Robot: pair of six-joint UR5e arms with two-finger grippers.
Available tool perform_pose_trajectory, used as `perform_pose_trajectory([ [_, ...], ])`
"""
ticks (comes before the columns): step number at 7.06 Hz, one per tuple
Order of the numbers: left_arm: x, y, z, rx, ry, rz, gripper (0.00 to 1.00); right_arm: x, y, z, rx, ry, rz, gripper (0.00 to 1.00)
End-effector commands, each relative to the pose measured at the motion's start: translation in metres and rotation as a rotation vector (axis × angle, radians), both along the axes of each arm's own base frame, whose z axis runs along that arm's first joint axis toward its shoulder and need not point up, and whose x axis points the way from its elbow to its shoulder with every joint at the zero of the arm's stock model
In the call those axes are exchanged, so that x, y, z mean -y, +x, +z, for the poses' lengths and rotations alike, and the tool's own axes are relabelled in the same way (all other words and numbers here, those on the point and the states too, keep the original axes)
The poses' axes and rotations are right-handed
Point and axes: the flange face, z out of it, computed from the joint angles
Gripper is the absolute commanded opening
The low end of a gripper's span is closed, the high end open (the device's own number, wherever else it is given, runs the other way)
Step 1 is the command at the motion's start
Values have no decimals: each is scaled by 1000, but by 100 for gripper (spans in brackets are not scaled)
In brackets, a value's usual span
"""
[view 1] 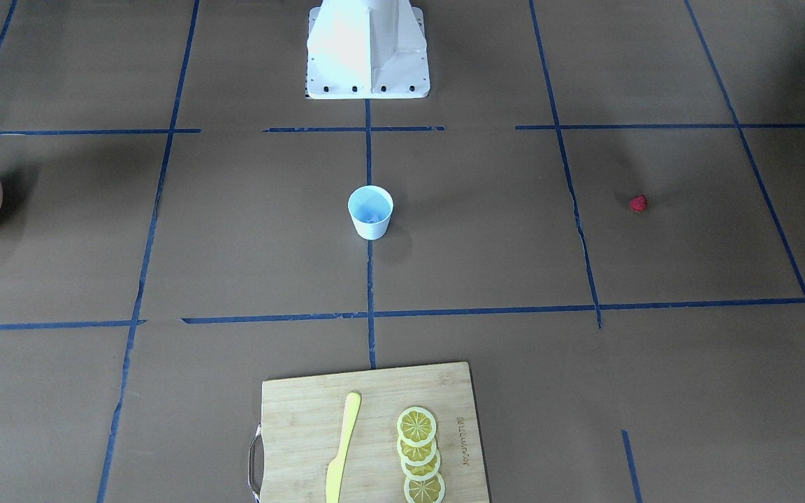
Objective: Put ice and strawberries in cup
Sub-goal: 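Grasp another ice cube from the pink bowl with the right gripper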
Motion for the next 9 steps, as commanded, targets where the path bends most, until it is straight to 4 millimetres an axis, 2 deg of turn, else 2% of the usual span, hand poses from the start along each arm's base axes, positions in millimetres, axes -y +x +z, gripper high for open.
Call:
perform_pose_trajectory([
  [1, -1, 0, 0, -3, 0, 0, 100, -1, 0, 1, -1, -2, 1, 34],
  [2, -1, 0, 0, -3, 0, 0, 100, -1, 1, 1, -1, -2, 1, 15],
  [3, -1, 0, -1, -4, 2, 1, 100, -2, 2, 2, -1, -2, 0, 3],
  [5, -1, 0, -1, -4, 4, 2, 100, 0, 11, -1, 2, 5, 22, 0],
  [6, -1, 0, -1, -4, 4, 2, 100, 8, 31, -18, 16, 39, 75, 0],
  [7, -1, 0, -2, -5, 5, 2, 100, 13, 43, -60, 38, 100, 116, 0],
  [9, -1, 0, -2, -5, 5, 2, 100, 18, 39, -141, 103, 43, 298, 0],
])
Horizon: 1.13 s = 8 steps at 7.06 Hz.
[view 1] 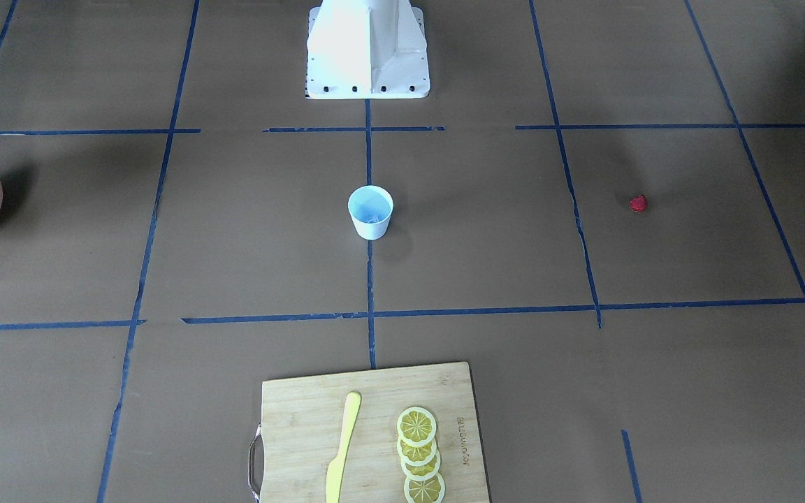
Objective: Put ice and strawberries in cup
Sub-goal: 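Grasp another ice cube from the pink bowl with the right gripper, then carry the ice cube with the right gripper over the blue cup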
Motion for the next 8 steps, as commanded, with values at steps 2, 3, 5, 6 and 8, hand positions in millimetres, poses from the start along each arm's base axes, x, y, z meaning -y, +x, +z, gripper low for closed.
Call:
perform_pose_trajectory([
  [2, -1, 0, 1, -1, -1, 0, 100, 26, -67, -139, 176, -168, 193, 0],
  [3, -1, 0, 0, -1, 0, 0, 100, 43, -108, -186, 228, -241, 233, 0],
  [5, -1, 0, 0, 0, 0, 0, 100, 49, -214, -281, 296, -331, 268, 0],
  [6, -1, 0, 1, 0, -1, 0, 100, 32, -294, -327, 308, -356, 293, 0],
  [8, -1, 0, 1, 1, -2, 1, 100, 9, -424, -418, 249, -380, 384, 0],
])
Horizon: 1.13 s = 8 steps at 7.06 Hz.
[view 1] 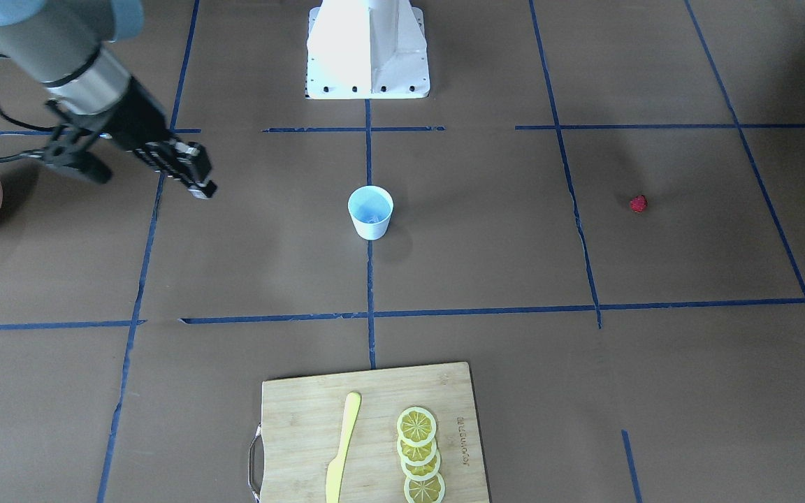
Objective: Put ice and strawberries in cup
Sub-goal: 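Carry the ice cube with the right gripper over the blue cup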
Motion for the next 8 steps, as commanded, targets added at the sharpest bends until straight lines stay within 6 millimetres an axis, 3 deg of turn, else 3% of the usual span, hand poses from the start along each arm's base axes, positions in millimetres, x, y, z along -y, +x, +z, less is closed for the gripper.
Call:
perform_pose_trajectory([
  [1, 0, 0, 2, 1, -3, 0, 100, -29, -115, -76, -34, -56, 63, 0],
  [2, 0, 0, 0, -1, 1, 1, 100, -32, -143, -83, -53, -51, 73, 1],
  [3, 0, 0, 0, -1, 1, 1, 100, -33, -157, -77, -79, -39, 86, 3],
  [5, -1, 0, -1, -2, 1, 0, 100, -32, -165, -78, -87, -40, 83, 12],
  [6, -1, 0, -2, -2, 3, 0, 100, -31, -169, -78, -92, -41, 87, 35],
  [8, -2, 1, -3, -12, 1, 3, 100, -29, -182, -83, -102, -40, 85, 59],
])
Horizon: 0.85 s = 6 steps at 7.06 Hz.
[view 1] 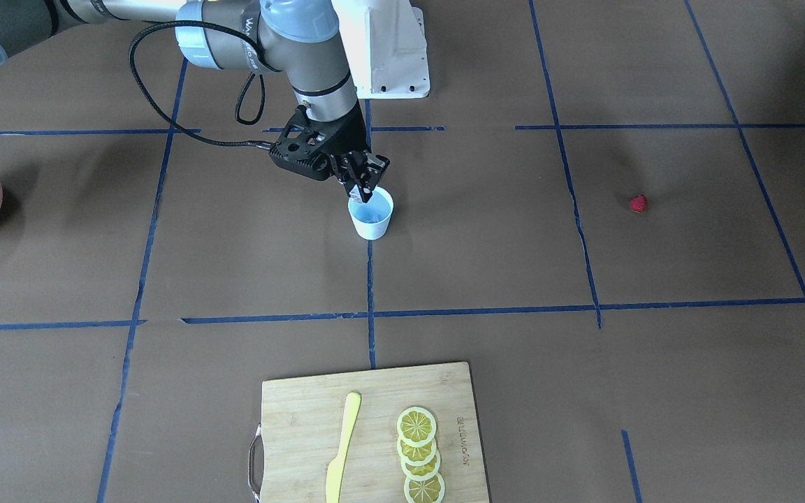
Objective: Put ice and strawberries in cup
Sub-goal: 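Open the right gripper to drop the ice cube into the cup, then move the right gripper back to the pink bowl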
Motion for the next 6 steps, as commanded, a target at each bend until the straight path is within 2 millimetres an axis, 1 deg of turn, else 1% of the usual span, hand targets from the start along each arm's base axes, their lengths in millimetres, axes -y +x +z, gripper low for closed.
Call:
perform_pose_trajectory([
  [1, -1, 1, -1, -19, -3, 6, 100, 2, -6, -2, -5, 0, -1, 68],
  [2, -1, 1, 0, -18, -4, 5, 100, 2, -6, -2, -5, 0, -1, 71],
  [3, 0, 1, -1, -18, -3, 5, 100, 10, 7, -3, 0, 4, 14, 72],
  [4, -1, 1, 0, -18, -4, 5, 100, 23, 30, 19, -17, -6, 40, 75],
  [5, -1, 1, 0, -17, -6, 5, 100, 36, 81, 55, -38, -5, 52, 82],
  [6, 0, 1, -1, -19, -4, 5, 100, 39, 150, 87, -37, 24, 6, 82],
])
